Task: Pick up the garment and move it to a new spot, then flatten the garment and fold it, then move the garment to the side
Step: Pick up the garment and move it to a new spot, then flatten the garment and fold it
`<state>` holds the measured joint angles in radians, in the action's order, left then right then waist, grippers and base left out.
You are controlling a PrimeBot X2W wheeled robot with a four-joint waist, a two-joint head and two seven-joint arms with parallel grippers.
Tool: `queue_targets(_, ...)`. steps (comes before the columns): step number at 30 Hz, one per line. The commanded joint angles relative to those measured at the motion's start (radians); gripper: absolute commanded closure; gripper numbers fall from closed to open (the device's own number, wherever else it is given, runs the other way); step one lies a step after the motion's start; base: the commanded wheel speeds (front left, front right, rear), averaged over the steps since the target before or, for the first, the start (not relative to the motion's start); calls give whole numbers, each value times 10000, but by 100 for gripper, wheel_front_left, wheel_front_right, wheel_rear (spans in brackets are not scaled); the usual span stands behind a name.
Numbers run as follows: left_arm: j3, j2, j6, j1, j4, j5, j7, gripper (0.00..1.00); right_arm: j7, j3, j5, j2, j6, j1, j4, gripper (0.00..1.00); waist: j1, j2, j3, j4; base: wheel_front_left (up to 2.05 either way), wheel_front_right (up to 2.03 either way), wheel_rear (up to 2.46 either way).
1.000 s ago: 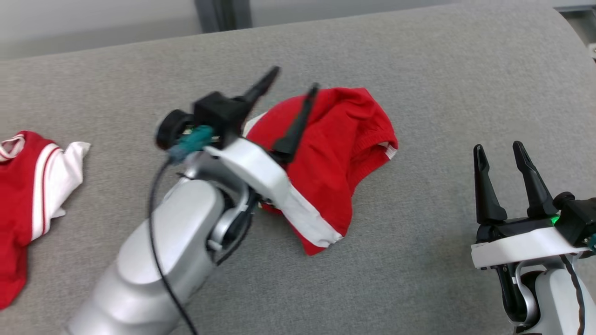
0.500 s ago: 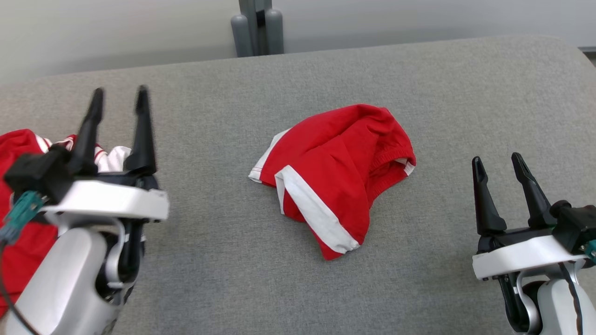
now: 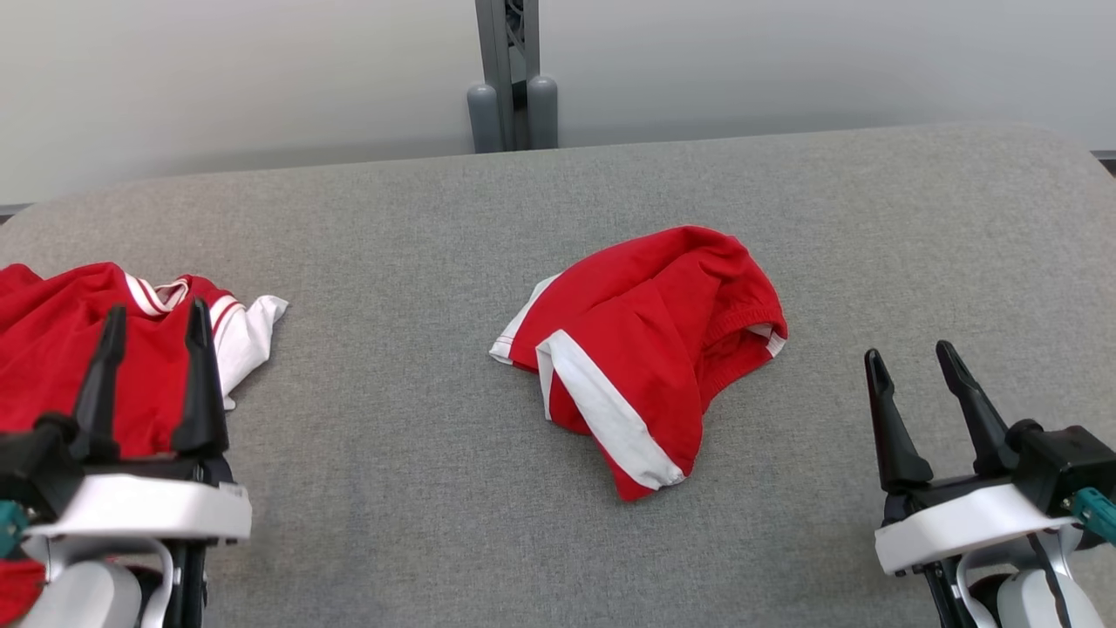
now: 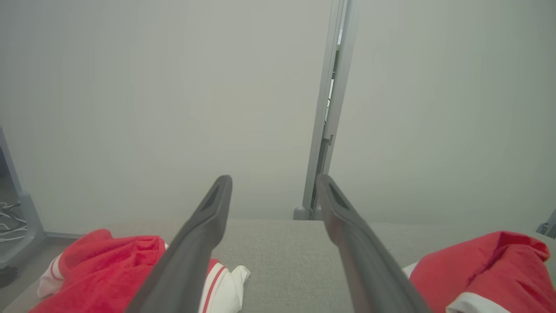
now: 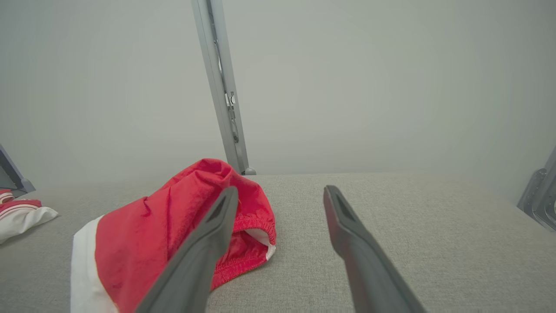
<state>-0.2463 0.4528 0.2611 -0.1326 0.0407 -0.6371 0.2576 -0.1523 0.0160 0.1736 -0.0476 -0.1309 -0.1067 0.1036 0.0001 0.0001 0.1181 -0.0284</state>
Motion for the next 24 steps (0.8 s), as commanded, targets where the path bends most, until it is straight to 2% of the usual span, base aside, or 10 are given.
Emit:
queue_targets(1, -23, 79, 46, 194, 51, 116, 49, 0, 41, 6, -17, -53, 3, 114, -64, 0, -1, -1, -30, -5, 0, 0, 0)
queue_targets(13, -552, 235, 343, 1520, 522, 222, -505, 0, 295, -83, 89, -50, 3, 951, -235, 0, -1, -1, -664, -73, 0, 0, 0)
queue_targets(24, -694, 239, 540, 1407, 867, 316, -719, 0, 497, -121, 50, -52, 3, 1143, -500, 0, -1, -1, -710, -47, 0, 0, 0)
